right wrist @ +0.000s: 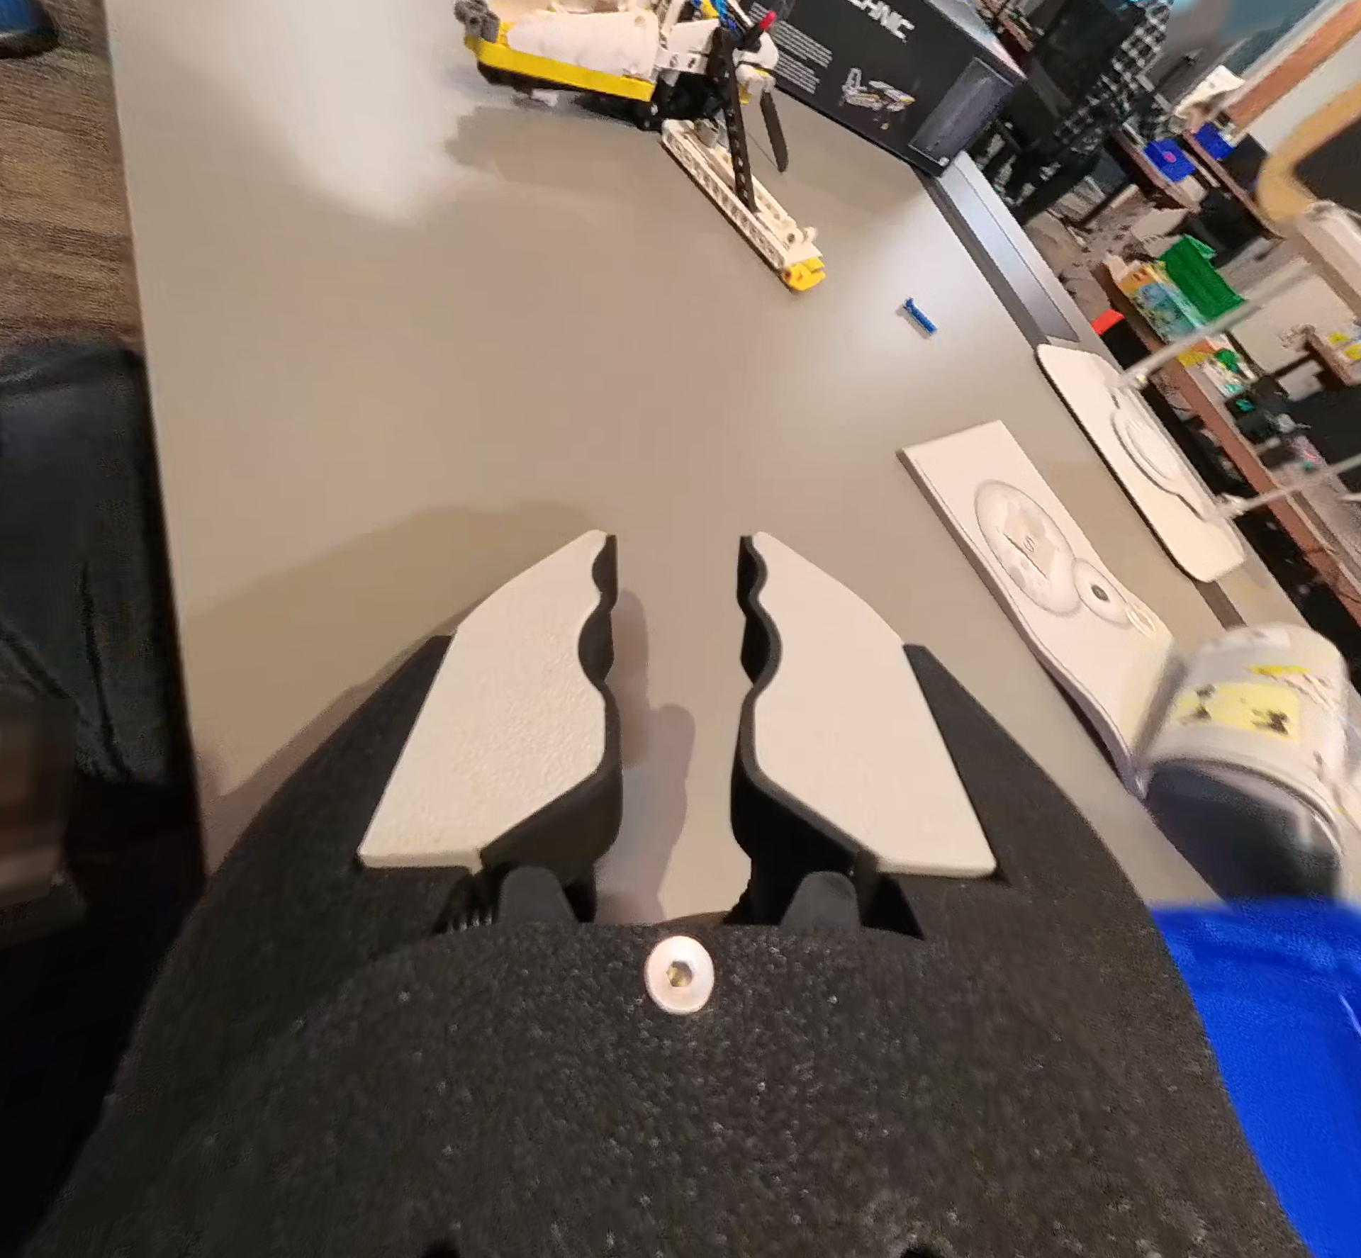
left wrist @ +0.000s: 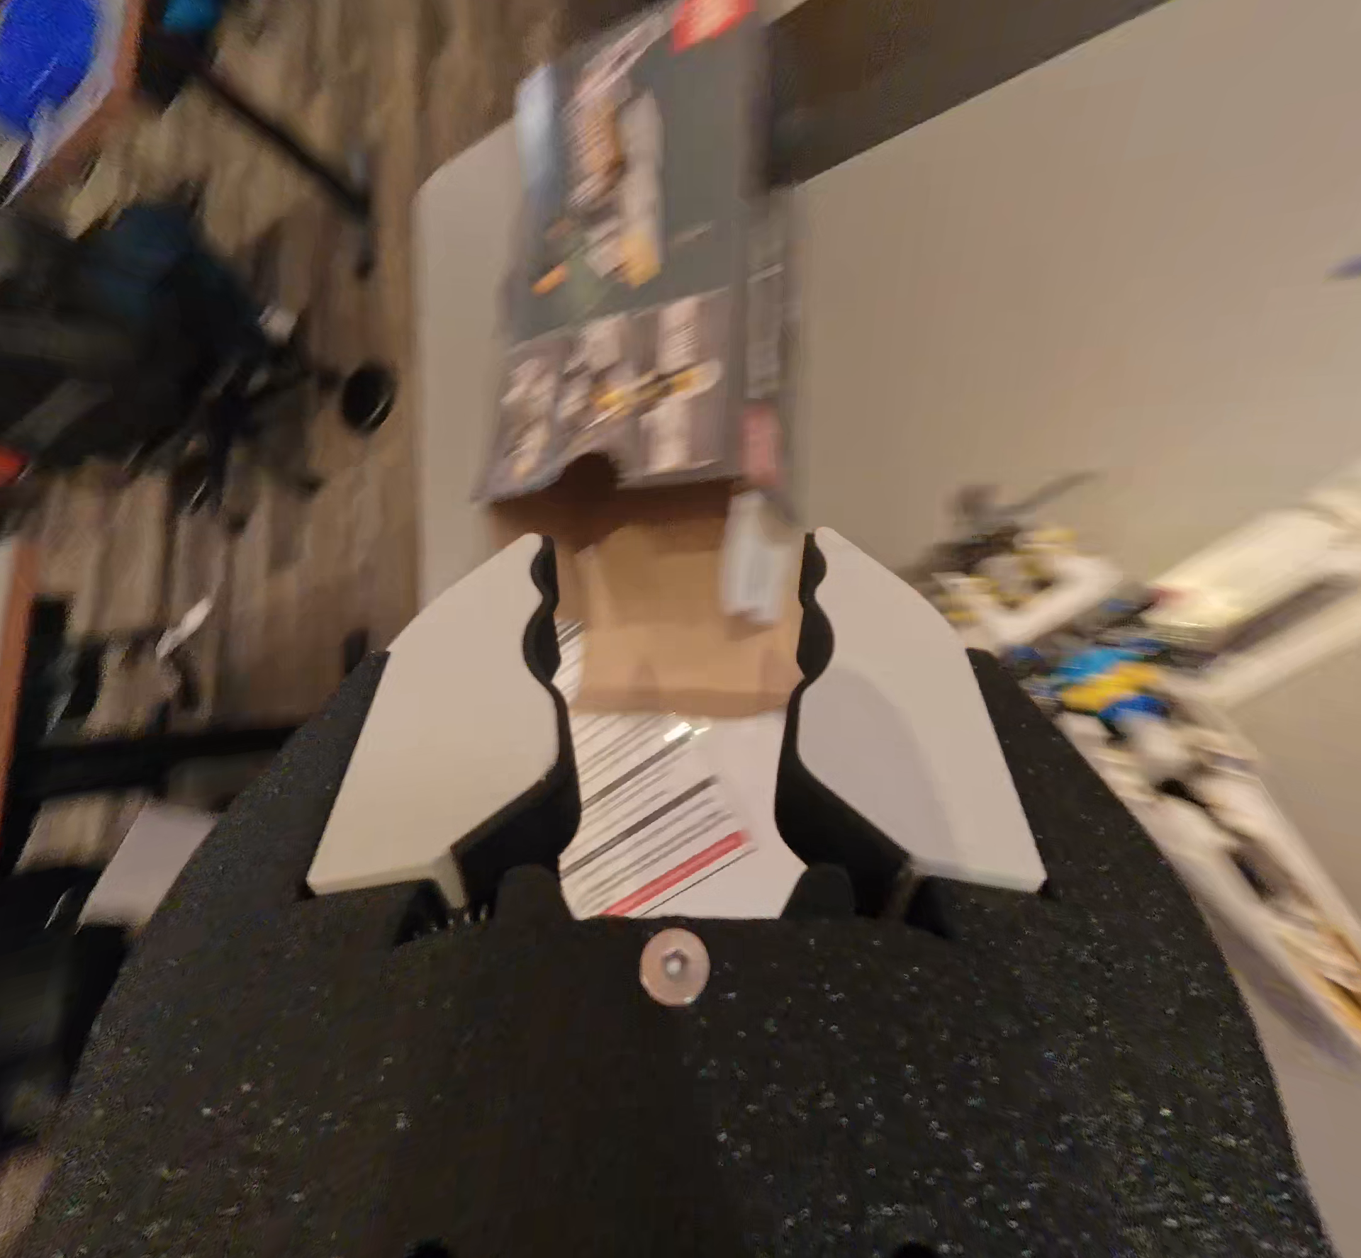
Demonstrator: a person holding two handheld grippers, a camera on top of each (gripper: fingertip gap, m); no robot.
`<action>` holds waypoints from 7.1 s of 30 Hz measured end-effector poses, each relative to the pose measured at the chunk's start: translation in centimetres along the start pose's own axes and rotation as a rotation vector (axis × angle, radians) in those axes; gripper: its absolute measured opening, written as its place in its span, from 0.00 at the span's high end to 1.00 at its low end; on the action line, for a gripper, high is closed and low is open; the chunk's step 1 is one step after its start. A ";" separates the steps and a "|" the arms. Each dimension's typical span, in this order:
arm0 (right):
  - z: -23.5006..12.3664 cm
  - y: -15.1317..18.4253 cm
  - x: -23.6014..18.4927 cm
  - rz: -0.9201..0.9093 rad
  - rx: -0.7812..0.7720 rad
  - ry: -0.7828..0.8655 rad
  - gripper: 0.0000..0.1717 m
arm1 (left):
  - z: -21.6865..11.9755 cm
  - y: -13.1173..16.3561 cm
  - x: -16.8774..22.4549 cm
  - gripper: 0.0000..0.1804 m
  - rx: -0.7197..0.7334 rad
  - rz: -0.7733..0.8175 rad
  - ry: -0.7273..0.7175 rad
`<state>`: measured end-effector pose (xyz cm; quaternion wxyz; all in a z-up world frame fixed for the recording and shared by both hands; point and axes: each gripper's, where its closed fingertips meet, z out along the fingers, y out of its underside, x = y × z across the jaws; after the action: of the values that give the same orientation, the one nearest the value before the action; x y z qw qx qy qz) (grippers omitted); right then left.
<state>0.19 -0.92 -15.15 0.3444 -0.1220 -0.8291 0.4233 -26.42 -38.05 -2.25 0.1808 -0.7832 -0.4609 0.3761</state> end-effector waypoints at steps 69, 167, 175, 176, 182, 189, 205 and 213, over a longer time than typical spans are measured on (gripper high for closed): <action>-32.9 18.9 4.2 0.746 -0.464 0.555 0.63 | -10.5 -38.7 55.6 0.96 0.526 0.251 1.045; -41.7 21.9 33.9 0.975 -0.046 1.154 0.72 | -18.2 -47.4 84.2 0.97 0.566 0.799 1.077; -37.1 15.0 29.0 0.789 0.033 0.936 0.73 | -18.2 -39.6 70.7 0.97 0.672 0.521 0.930; -36.2 14.1 27.8 0.769 0.043 0.897 0.73 | -17.8 -37.6 68.9 0.97 0.664 0.475 0.923; -30.9 11.8 20.1 0.735 0.060 0.685 0.73 | -14.3 -23.4 62.3 0.95 0.502 0.245 0.905; -28.7 14.0 13.4 0.761 -0.022 0.589 0.74 | -13.1 -12.9 62.0 0.92 0.396 0.146 0.884; -25.0 13.3 16.6 0.007 -0.666 0.318 0.73 | -17.1 -6.4 56.1 0.76 0.827 0.084 0.863; -18.7 22.6 17.4 -0.180 -1.110 -0.161 0.63 | -18.5 -3.4 52.2 0.78 0.949 0.116 0.863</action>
<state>-1.97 33.12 -17.21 0.1990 -0.1807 -0.9581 -0.0990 0.75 9.65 -10.10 0.6559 -0.7228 -0.0873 0.1996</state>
